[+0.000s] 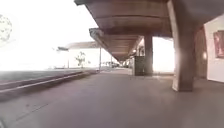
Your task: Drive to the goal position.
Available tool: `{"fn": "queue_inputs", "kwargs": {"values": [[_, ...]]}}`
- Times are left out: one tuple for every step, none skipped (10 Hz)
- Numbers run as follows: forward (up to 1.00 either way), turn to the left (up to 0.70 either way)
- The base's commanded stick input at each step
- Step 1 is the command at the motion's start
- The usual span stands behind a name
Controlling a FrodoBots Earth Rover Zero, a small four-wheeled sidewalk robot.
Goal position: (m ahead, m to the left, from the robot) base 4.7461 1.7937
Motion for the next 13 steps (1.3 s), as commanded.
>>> {"fn": "queue_inputs", "kwargs": {"values": [[0.7, 0.0], [0.7, 0.0], [0.7, 0.0], [0.7, 0.0], [0.7, 0.0], [0.7, 0.0], [0.7, 0.0], [0.7, 0.0], [0.7, 0.0], [0.7, 0.0], [0.7, 0.0], [0.7, 0.0], [0.7, 0.0]]}}
